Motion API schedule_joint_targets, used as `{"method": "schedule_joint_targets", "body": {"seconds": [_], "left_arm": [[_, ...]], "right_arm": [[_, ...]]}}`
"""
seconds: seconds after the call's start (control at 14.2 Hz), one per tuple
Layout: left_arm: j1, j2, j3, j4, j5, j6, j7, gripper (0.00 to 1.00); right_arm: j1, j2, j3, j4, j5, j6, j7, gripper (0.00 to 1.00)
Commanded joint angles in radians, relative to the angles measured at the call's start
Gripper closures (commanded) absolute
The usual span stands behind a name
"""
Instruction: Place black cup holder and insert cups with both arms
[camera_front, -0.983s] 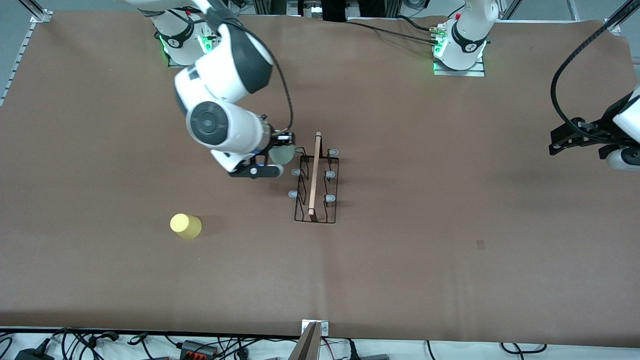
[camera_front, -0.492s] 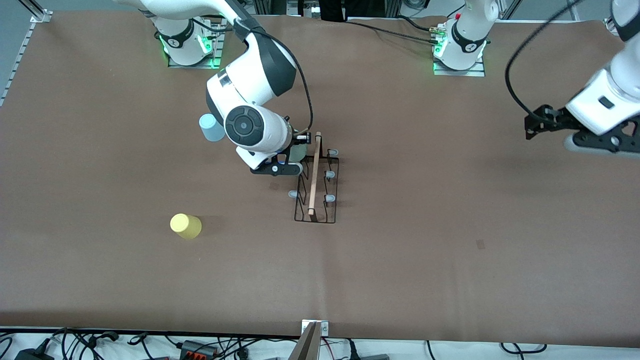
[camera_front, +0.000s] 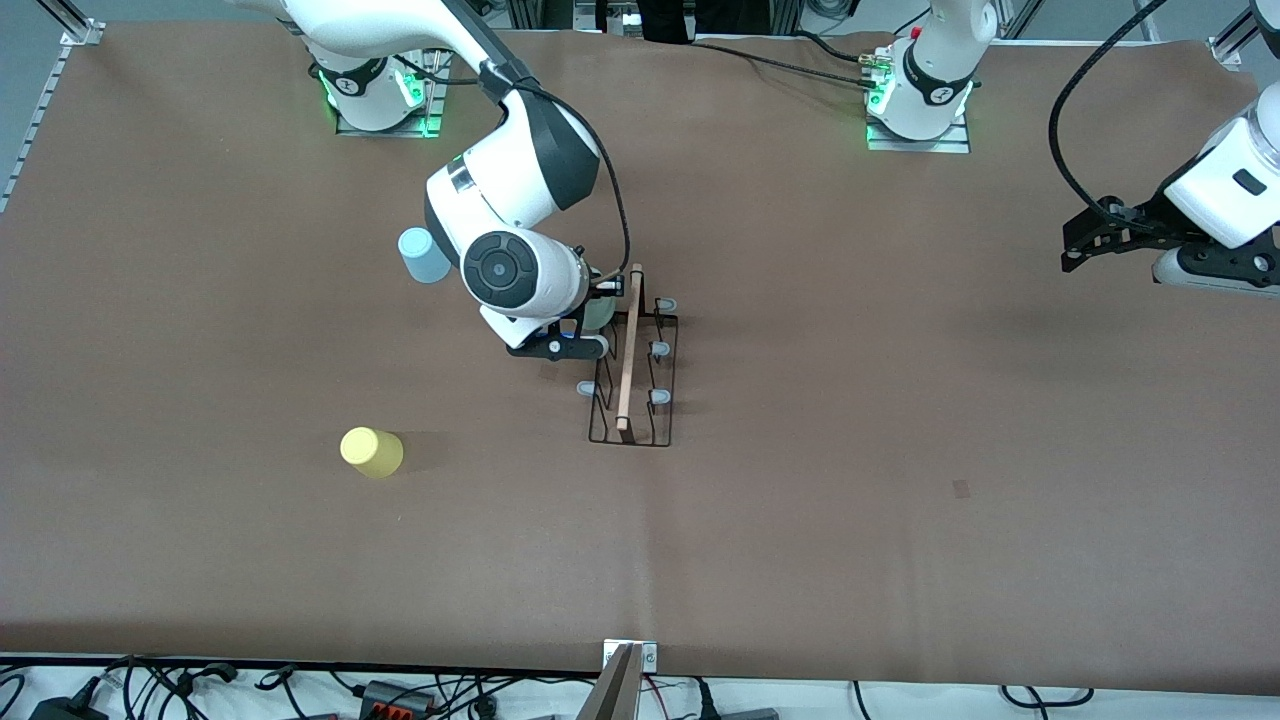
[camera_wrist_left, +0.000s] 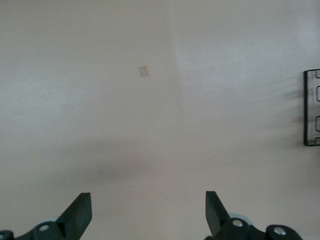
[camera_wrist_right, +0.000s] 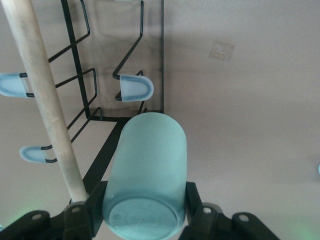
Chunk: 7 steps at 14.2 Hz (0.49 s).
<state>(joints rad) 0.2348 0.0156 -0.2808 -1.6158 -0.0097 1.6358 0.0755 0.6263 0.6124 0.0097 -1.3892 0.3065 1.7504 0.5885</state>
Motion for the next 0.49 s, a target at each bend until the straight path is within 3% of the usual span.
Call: {"method": "schedule_joint_targets", "body": {"seconds": [0.0,0.14,0.42], "left_arm": [[0.006,0.0,-0.003,-0.001,-0.033,0.01,0.027,0.0],[0.006,0.0,-0.005,0.002,-0.033,0.001,0.027,0.0],[0.005,0.004,-0.008,0.004,-0.033,-0.002,0.029,0.0]], "right_arm": [[0.01,0.018,-0.007,0.006,0.011,0.024,0.01,0.65],[0.021,0.029,-0.007,0.006,0.013,0.037,0.017,0.0],[0.01,-0.005,-0.042,0.013,-0.022,0.026,0.047,0.0]]}}
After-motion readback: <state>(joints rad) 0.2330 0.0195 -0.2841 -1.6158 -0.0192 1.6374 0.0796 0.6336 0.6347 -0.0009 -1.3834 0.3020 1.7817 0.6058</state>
